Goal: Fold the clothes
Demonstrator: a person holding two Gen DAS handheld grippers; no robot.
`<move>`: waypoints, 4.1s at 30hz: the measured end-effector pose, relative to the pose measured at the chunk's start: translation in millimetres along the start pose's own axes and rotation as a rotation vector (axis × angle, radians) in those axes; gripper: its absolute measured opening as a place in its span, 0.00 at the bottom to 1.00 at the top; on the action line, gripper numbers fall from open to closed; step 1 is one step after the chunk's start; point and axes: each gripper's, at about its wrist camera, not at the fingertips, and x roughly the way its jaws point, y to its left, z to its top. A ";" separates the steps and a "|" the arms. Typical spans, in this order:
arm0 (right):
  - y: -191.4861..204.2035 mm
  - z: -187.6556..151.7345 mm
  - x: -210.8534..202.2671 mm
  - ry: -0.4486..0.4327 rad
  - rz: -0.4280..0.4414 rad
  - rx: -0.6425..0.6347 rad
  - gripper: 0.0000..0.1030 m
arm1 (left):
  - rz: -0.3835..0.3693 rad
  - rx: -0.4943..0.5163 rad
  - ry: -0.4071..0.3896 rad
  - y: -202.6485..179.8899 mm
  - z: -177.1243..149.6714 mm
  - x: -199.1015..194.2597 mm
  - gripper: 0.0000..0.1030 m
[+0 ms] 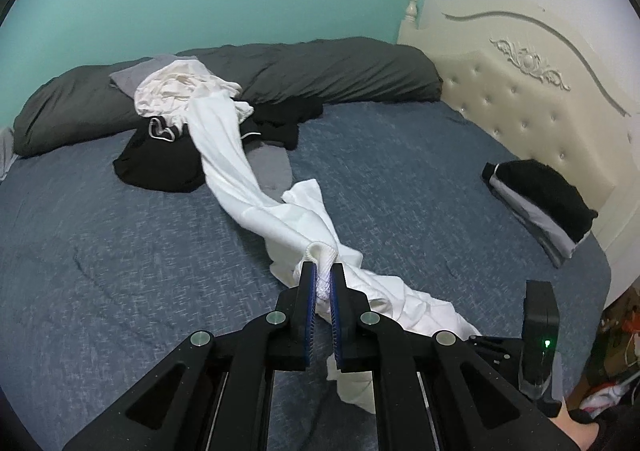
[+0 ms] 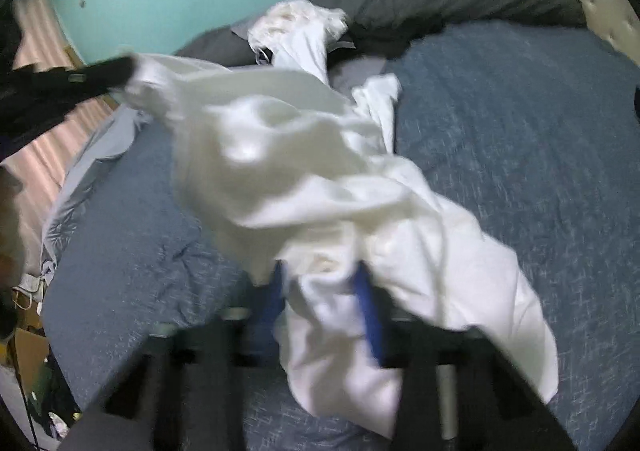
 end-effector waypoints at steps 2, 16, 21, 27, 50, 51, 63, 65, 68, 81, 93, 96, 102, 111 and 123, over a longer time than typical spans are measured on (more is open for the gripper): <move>-0.8 -1.3 -4.9 -0.011 0.008 -0.013 0.09 | 0.005 -0.008 -0.011 5.8 1.2 -9.2 0.07; 30.2 65.5 -154.5 -0.233 0.053 -0.166 0.05 | 0.040 -0.026 -0.190 10.6 35.6 -137.8 0.06; 48.7 97.1 -213.5 -0.295 0.058 -0.209 0.05 | 0.057 -0.015 -0.277 4.3 55.8 -205.9 0.06; 84.2 135.2 -289.2 -0.382 0.070 -0.284 0.05 | 0.077 0.015 -0.377 -7.5 83.5 -291.7 0.06; 20.8 50.3 -148.4 0.058 0.025 -0.135 0.06 | 0.024 -0.045 -0.068 -16.1 -32.9 -176.4 0.06; 14.4 47.2 -140.4 0.066 0.025 -0.110 0.06 | 0.025 -0.051 -0.055 -14.5 -38.5 -169.4 0.06; -13.8 20.1 -94.6 0.123 -0.072 -0.049 0.38 | 0.038 -0.110 0.080 9.8 -73.0 -93.9 0.06; -12.7 16.2 -91.8 0.122 -0.080 -0.059 0.38 | 0.040 -0.116 0.098 13.3 -78.2 -82.4 0.06; -0.9 7.2 -84.3 0.141 -0.028 -0.104 0.38 | 0.043 -0.138 0.115 21.8 -84.7 -68.9 0.06; 67.0 -51.2 -16.0 0.342 -0.012 -0.455 0.60 | 0.034 -0.163 0.120 36.0 -93.8 -60.6 0.06; 83.4 -50.9 0.5 0.291 -0.128 -0.585 0.30 | 0.026 -0.161 0.113 41.0 -97.1 -61.0 0.06; 80.9 -42.3 -0.1 0.281 -0.155 -0.569 0.16 | 0.025 -0.167 0.114 43.5 -99.3 -60.2 0.06; 72.6 -30.2 -9.0 0.266 -0.146 -0.537 0.07 | 0.030 -0.173 0.119 45.9 -104.8 -57.4 0.07; 41.4 -5.0 -31.2 0.173 -0.171 -0.416 0.06 | 0.001 -0.126 0.182 30.2 -118.6 -39.6 0.08; 16.8 0.9 -33.2 0.201 -0.153 -0.334 0.06 | -0.032 -0.115 0.272 19.6 -148.6 -16.2 0.28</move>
